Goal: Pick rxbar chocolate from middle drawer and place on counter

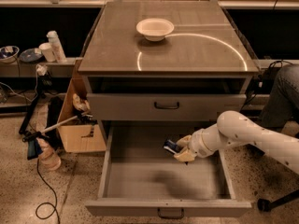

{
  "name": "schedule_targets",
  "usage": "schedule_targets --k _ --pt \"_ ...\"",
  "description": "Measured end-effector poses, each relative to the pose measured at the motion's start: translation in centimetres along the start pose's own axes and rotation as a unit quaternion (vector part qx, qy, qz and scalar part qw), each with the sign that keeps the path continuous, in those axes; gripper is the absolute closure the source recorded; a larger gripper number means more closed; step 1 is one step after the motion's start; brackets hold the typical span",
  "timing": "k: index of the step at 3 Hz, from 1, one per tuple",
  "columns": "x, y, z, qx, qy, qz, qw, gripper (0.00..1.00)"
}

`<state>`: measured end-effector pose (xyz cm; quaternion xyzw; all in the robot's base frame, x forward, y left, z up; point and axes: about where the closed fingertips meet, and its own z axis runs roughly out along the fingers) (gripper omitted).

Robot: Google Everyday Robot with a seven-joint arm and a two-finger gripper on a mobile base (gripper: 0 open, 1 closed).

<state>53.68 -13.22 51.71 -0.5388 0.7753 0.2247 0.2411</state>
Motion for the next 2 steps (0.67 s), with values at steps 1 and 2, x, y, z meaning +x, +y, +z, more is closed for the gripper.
schedule_targets --k 1,2 --pt "-1.8 0.2 -1.8 0.006 -0.012 -0.011 0.9999 1.0" --pt "-3.3 0.3 -3.3 0.012 -0.015 -0.019 0.9996 1.0"
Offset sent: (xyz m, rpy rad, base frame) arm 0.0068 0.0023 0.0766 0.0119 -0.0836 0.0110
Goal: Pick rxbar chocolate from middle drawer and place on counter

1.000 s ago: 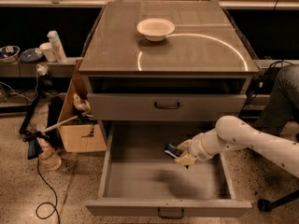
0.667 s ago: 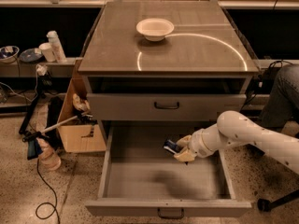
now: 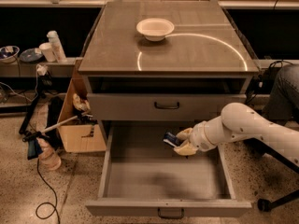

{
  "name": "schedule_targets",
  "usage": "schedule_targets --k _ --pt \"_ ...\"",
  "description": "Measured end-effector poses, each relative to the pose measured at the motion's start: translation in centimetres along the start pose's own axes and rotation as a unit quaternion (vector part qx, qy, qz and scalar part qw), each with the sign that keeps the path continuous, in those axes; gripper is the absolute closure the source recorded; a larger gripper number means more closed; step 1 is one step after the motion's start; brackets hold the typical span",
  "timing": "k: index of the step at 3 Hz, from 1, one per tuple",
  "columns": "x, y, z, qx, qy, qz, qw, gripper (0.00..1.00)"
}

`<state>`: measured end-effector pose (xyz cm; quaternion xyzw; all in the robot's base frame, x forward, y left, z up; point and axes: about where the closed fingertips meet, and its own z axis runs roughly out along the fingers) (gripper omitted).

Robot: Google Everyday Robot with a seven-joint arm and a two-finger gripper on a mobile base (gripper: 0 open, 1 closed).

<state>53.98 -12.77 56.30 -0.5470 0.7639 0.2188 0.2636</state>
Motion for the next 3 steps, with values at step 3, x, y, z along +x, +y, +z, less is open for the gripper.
schedule_targets --k 3 --pt "-4.8 -1.1 -4.2 0.015 -0.007 -0.028 0.9995 1.0"
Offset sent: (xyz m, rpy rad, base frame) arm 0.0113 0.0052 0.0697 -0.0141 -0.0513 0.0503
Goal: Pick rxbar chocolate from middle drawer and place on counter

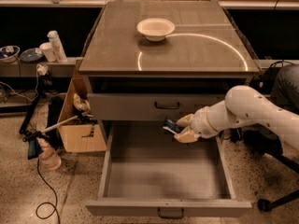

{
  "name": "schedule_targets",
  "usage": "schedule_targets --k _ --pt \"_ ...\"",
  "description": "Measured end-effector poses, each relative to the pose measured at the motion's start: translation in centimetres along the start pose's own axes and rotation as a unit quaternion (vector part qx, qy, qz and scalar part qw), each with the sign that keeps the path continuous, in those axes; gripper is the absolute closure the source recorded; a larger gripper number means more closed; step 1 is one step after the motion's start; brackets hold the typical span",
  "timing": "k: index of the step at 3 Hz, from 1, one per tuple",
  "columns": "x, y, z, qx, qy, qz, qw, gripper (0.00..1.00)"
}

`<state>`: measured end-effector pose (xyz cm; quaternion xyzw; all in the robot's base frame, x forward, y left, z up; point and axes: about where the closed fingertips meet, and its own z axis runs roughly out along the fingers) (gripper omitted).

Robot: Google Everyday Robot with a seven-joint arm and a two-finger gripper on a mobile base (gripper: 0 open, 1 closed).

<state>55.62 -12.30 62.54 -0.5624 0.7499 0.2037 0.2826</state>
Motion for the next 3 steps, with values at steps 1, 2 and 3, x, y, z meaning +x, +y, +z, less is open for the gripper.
schedule_targets --k 1,2,3 --pt "-2.1 -1.0 -2.1 0.016 -0.011 -0.014 0.9997 1.0" --pt "-4.0 -1.6 -4.0 0.027 -0.027 -0.027 0.9989 1.0" --pt "-5.6 -2.0 -5.9 0.036 -0.038 -0.036 0.998 1.0"
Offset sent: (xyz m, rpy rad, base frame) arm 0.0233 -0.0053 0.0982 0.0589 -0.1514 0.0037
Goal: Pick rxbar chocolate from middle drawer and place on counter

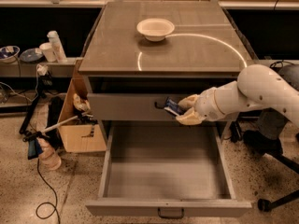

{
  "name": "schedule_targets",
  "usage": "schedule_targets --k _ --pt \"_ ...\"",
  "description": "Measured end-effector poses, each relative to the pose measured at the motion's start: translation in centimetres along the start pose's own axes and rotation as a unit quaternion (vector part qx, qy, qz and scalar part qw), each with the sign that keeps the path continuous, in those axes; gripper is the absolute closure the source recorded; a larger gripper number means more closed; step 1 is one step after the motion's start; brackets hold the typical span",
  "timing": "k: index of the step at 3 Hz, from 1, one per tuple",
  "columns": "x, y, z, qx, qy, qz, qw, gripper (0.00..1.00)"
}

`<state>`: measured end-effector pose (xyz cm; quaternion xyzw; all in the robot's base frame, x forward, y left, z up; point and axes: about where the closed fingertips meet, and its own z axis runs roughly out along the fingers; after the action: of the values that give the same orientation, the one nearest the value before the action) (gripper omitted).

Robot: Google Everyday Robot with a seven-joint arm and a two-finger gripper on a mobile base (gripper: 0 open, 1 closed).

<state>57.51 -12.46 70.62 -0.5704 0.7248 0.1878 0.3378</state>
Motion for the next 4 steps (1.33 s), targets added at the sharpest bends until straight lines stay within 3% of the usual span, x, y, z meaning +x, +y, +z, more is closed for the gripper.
schedule_targets --k 2,4 --pt "-3.5 -0.7 -4.3 0.014 -0.037 -0.012 0.9991 1.0" --pt "-4.7 -1.1 -5.2 0.019 -0.042 -0.02 0.9987 1.0"
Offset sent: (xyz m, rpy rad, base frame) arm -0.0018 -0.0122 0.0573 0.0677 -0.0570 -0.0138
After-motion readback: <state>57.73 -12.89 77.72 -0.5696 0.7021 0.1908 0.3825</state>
